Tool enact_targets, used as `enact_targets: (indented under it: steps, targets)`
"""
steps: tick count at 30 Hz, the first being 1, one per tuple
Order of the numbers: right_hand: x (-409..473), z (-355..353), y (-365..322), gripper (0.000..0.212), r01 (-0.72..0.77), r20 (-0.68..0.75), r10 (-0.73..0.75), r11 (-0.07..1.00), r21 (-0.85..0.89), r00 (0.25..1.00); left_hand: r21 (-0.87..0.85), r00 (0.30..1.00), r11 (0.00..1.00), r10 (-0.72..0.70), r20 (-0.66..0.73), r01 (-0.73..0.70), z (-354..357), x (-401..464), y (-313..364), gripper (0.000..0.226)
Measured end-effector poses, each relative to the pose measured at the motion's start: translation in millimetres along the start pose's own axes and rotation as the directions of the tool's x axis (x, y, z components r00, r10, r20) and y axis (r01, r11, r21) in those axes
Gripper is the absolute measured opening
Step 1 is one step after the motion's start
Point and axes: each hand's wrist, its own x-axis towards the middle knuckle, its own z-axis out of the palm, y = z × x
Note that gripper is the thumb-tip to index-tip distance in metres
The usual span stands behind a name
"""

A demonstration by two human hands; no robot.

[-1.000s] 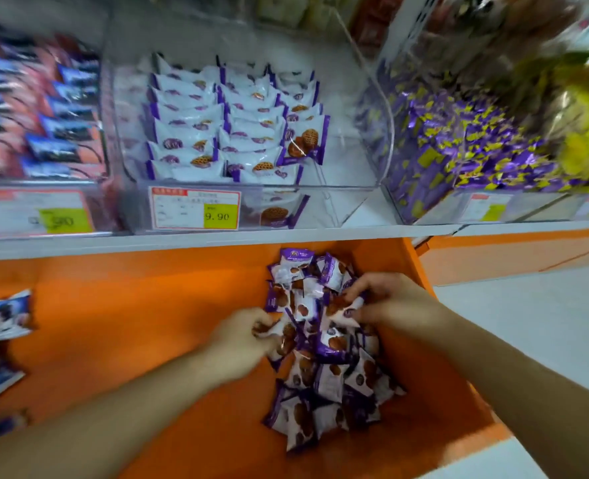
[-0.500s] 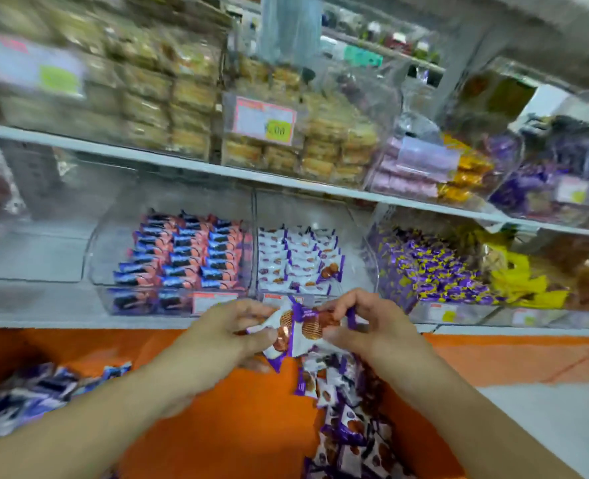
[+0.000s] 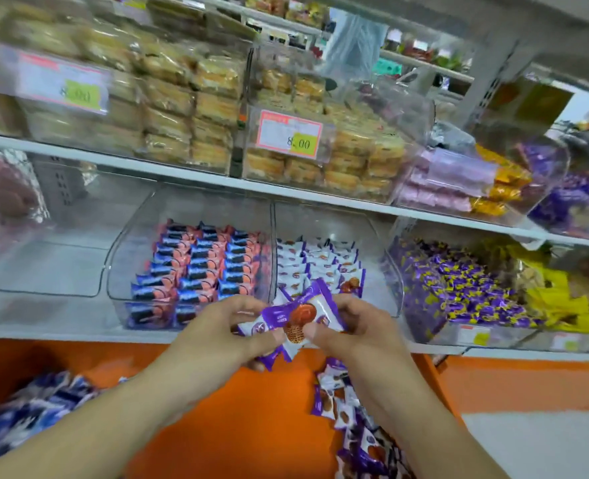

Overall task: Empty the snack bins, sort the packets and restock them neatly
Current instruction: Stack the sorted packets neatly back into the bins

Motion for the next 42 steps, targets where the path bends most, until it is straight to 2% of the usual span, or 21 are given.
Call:
enact_targets:
  steps: [4, 8, 11, 14, 17, 19, 22, 25, 30, 33, 37, 40, 42]
  targets:
    - [2.6, -2.1, -7.0, 0.021, 0.03, -0.021, -0.028, 0.994, 0.102, 0.999, -0.034, 1.0, 0.999, 0.009, 0.004, -0.009, 5.9, 10.0, -4.2, 0.037]
    - [9.4, -25.2, -12.8, 0.028, 0.021, -0.161, 0.019, 0.97, 0.244, 0.987, 0.0, 0.998, 0.998, 0.055, 0.027, -0.055, 12.8, 16.7, -1.9, 0.032]
    - [23.2, -62.4, -18.9, 0.02, 0.023, -0.263, 0.027, 0.983, 0.184, 0.964, 0.053, 0.996, 0.995, 0.089, 0.016, -0.09, 18.5, 22.4, 0.5, 0.034]
    - [34.5, -99.4, -20.7, 0.01, 0.056, -0.327, -0.03, 0.996, 0.07, 0.945, 0.168, 0.991, 0.977, 0.134, 0.01, -0.134, 30.6, 43.9, 11.2, 0.032]
    - [39.5, -126.5, -9.7, 0.014, 0.054, -0.407, -0.023, 0.996, 0.065, 0.913, 0.34, 0.978, 0.917, 0.199, 0.062, -0.208, 54.4, 86.8, 23.2, 0.03]
    - [42.0, -138.6, 1.8, 0.008, 0.044, -0.42, -0.008, 0.996, 0.076, 0.907, 0.453, 0.962, 0.85, 0.256, 0.092, -0.27, 75.4, 119.2, 30.7, 0.03]
    - [47.9, -151.1, 11.2, 0.011, 0.041, -0.449, -0.024, 0.999, 0.027, 0.893, 0.531, 0.947, 0.788, 0.307, 0.098, -0.31, 107.5, 170.0, 39.1, 0.025]
    - [57.8, -164.0, 16.0, 0.009, 0.034, -0.461, -0.022, 0.999, 0.018, 0.887, 0.604, 0.954, 0.743, 0.273, 0.12, -0.289, 130.9, 214.0, 32.1, 0.024]
    - [66.4, -172.2, 23.5, 0.014, 0.051, -0.485, -0.048, 0.999, -0.006, 0.873, 0.744, 0.945, 0.591, 0.274, 0.179, -0.312, 154.3, 245.4, 11.3, 0.021]
    - [71.6, -173.4, 26.1, 0.017, 0.055, -0.496, -0.075, 0.997, -0.055, 0.865, 0.788, 0.951, 0.545, 0.262, 0.162, -0.285, 156.1, 253.0, 4.9, 0.023]
    - [74.1, -172.6, 29.1, 0.016, 0.045, -0.497, -0.054, 0.999, -0.03, 0.866, 0.805, 0.96, 0.533, 0.233, 0.158, -0.262, 157.7, 259.0, 3.0, 0.027]
    - [71.8, -173.6, 27.9, 0.015, 0.042, -0.492, -0.054, 0.998, -0.035, 0.869, 0.852, 0.968, 0.468, 0.19, 0.163, -0.235, 159.9, 258.0, 5.3, 0.024]
    - [70.4, -173.5, 28.2, 0.024, 0.049, -0.488, -0.064, 0.998, -0.043, 0.87, 0.875, 0.972, 0.434, 0.176, 0.153, -0.216, 161.1, 256.3, 5.8, 0.025]
